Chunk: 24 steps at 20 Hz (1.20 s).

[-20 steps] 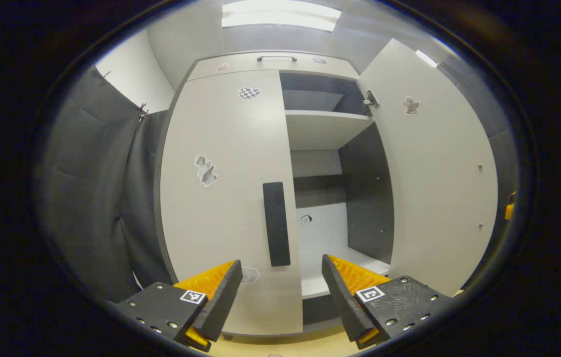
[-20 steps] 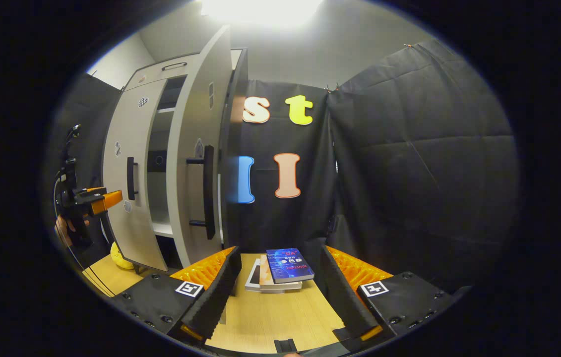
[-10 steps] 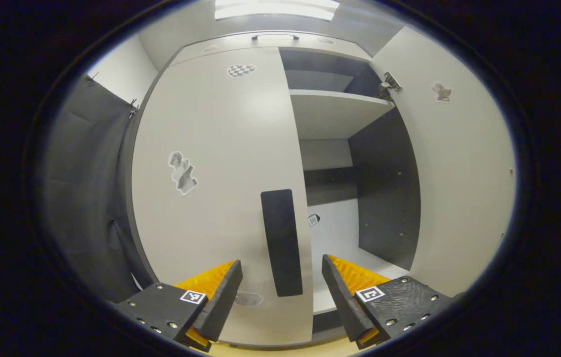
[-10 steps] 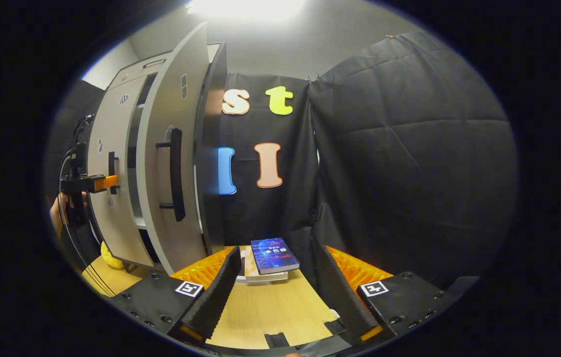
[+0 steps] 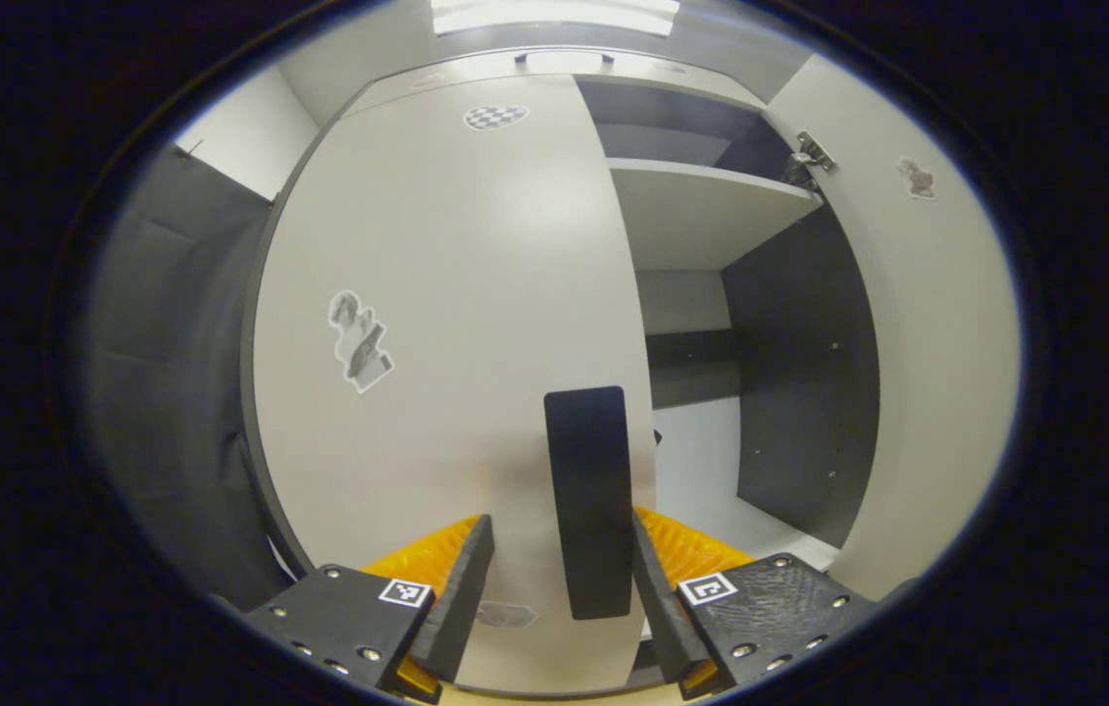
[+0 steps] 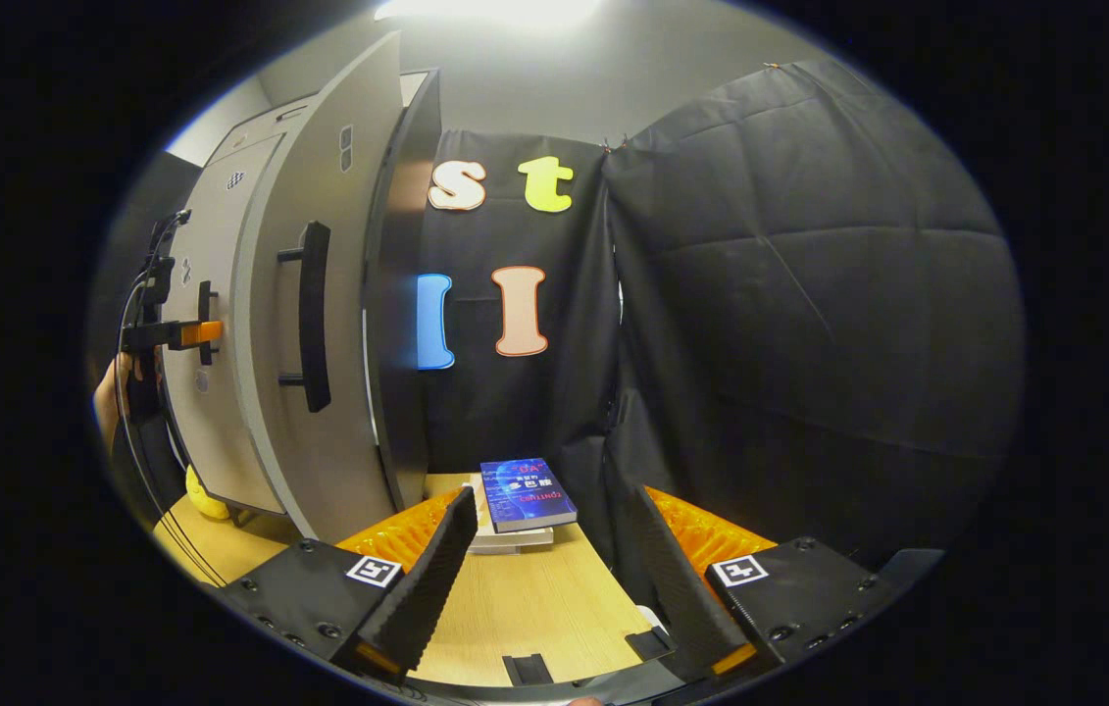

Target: Open the right door of the double-door shoe cabinet with the right hand, and open the left door with the left hand.

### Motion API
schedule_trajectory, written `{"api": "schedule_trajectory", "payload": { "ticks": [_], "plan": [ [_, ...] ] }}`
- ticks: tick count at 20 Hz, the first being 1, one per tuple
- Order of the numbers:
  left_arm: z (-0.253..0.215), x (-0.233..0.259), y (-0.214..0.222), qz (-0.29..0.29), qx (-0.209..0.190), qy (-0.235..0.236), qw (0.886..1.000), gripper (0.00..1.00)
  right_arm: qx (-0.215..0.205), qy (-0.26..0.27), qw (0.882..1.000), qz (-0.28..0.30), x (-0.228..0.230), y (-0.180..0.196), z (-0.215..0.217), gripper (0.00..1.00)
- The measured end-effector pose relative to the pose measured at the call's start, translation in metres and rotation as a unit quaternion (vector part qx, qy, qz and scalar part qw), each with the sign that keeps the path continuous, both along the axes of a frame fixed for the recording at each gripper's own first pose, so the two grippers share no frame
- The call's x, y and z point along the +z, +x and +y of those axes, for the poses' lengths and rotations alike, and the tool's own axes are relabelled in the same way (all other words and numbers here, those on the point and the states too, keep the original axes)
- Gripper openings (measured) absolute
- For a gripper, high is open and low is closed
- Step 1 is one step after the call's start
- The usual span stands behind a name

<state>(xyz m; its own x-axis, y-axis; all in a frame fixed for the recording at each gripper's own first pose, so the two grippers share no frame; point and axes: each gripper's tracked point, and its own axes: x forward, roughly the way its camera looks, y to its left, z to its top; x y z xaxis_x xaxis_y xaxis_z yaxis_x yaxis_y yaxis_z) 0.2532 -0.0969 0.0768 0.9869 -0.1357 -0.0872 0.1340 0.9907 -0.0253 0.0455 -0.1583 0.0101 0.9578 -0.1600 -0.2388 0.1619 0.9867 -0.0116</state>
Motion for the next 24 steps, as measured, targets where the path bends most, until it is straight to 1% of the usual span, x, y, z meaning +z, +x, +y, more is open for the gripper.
{"api": "schedule_trajectory", "payload": {
  "ticks": [1,3,4,5,6,7,8,9,10,11,12,13,14,16,17,18,19,20,21,22,23,24],
  "plan": [
    [0.001,0.000,-0.004,0.004,0.002,0.003,1.000,0.68,0.000,0.001,1.000,0.001,-0.001,0.001,-0.002,0.97],
    [0.000,0.000,-0.005,0.006,-0.002,0.002,1.000,0.69,0.002,0.006,1.000,0.002,-0.003,0.003,-0.004,0.99],
    [-0.001,-0.002,-0.005,0.013,-0.004,-0.001,1.000,0.65,0.004,0.011,1.000,0.001,-0.003,0.004,-0.006,0.97],
    [-0.006,-0.004,-0.006,0.020,-0.013,-0.006,1.000,0.60,0.006,0.015,1.000,0.000,-0.003,0.006,-0.007,0.99],
    [-0.013,-0.005,-0.007,0.023,-0.029,-0.017,0.999,0.60,0.008,0.018,1.000,-0.001,-0.003,0.007,-0.007,0.99],
    [-0.012,-0.003,-0.015,0.023,-0.027,-0.025,0.999,0.45,0.010,0.020,1.000,-0.002,-0.004,0.008,-0.008,0.99],
    [-0.013,-0.003,-0.010,0.022,-0.027,-0.029,0.999,0.30,0.013,0.019,1.000,-0.002,-0.004,0.010,-0.009,0.99],
    [-0.013,-0.006,-0.009,0.026,-0.026,-0.032,0.999,0.30,0.017,0.019,1.000,-0.001,-0.005,0.010,-0.011,0.99],
    [-0.013,-0.005,-0.010,0.027,-0.024,-0.033,0.999,0.25,0.022,0.017,1.000,0.000,-0.005,0.011,-0.011,0.99],
    [-0.013,-0.006,-0.009,0.029,-0.020,-0.033,0.999,0.23,0.026,0.016,1.000,-0.001,-0.005,0.011,-0.012,0.99],
    [-0.012,-0.006,-0.012,0.030,-0.015,-0.034,0.999,0.23,0.029,0.017,0.999,-0.003,-0.005,0.012,-0.013,0.97],
    [-0.012,-0.005,-0.014,0.033,-0.012,-0.031,0.999,0.18,0.032,0.021,0.999,-0.004,-0.004,0.014,-0.014,0.97],
    [-0.012,-0.005,-0.015,0.033,-0.011,-0.029,0.999,0.18,0.032,0.027,0.999,-0.004,-0.004,0.016,-0.015,0.99],
    [-0.009,-0.005,-0.017,0.032,-0.013,-0.031,0.999,0.16,0.029,0.041,0.999,-0.008,-0.001,0.014,-0.015,0.97],
    [-0.008,-0.006,-0.018,0.032,-0.015,-0.031,0.999,0.11,0.024,0.044,0.999,-0.009,0.000,0.010,-0.015,0.97],
    [-0.007,-0.005,-0.020,0.030,-0.018,-0.033,0.999,0.11,0.019,0.041,0.999,-0.012,0.003,0.005,-0.017,0.99],
    [-0.005,-0.006,-0.021,0.027,-0.021,-0.039,0.999,0.13,0.015,0.034,0.999,-0.016,0.008,0.001,-0.016,0.99],
    [-0.004,-0.005,-0.022,0.025,-0.026,-0.042,0.998,0.11,0.009,0.026,0.999,-0.019,0.012,-0.001,-0.016,0.96],
    [-0.004,-0.006,-0.024,0.028,-0.032,-0.044,0.998,0.11,0.005,0.019,1.000,-0.022,0.016,-0.004,-0.014,0.94],
    [-0.004,-0.005,-0.023,0.030,-0.040,-0.046,0.998,0.11,0.003,0.017,1.000,-0.025,0.019,-0.010,-0.010,0.97],
    [-0.004,-0.005,-0.023,0.033,-0.046,-0.045,0.997,0.11,0.002,0.018,0.999,-0.026,0.020,-0.015,-0.006,0.97],
    [-0.003,-0.004,-0.021,0.034,-0.053,-0.043,0.997,0.13,0.001,0.020,0.999,-0.025,0.019,-0.022,-0.001,0.93]
  ]
}}
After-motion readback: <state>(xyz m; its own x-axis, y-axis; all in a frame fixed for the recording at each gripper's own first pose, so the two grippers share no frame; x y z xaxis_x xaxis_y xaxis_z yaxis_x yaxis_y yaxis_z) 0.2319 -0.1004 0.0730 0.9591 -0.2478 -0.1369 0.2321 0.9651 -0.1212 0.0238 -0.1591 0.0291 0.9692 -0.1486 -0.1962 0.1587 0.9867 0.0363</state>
